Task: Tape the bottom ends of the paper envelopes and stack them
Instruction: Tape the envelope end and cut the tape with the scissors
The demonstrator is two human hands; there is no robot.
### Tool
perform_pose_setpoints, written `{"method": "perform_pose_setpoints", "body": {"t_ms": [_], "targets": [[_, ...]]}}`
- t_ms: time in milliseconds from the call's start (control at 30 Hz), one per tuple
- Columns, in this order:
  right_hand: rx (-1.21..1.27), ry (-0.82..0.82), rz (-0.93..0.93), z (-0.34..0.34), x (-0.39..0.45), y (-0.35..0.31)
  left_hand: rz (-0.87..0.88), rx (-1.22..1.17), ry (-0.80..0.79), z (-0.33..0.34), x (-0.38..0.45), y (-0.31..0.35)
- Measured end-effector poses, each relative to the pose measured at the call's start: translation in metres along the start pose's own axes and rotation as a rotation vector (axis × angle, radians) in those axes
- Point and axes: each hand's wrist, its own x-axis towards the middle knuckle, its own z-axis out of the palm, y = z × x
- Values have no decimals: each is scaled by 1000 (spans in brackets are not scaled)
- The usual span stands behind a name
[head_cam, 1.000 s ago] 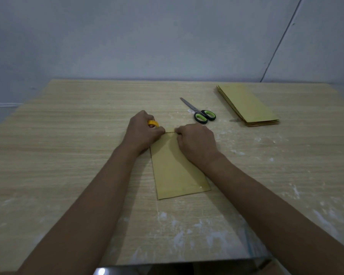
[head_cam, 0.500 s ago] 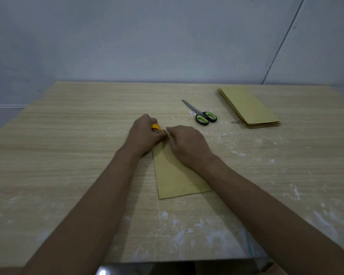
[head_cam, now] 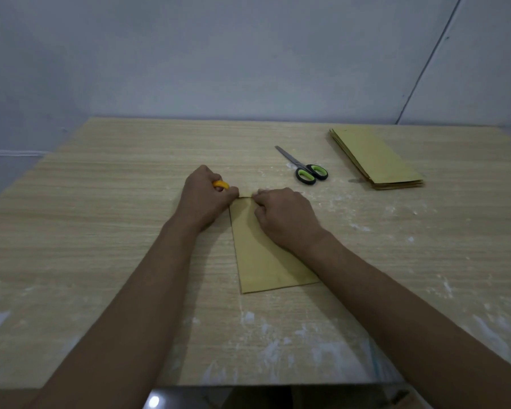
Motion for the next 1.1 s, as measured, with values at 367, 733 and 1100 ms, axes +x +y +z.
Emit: {"method": "perform_pose_setpoints", "body": {"t_ms": [367,733,1100], "targets": [[21,6,-21,0,-3,-1,89,153,-72,1,1,-6],[-86,-47,-55,0,-8,-13,13,131,22,-2,-5,-10],[-103,-70,-51,-3,-8,-18,-68,333,47,-1,-10,-1]]}}
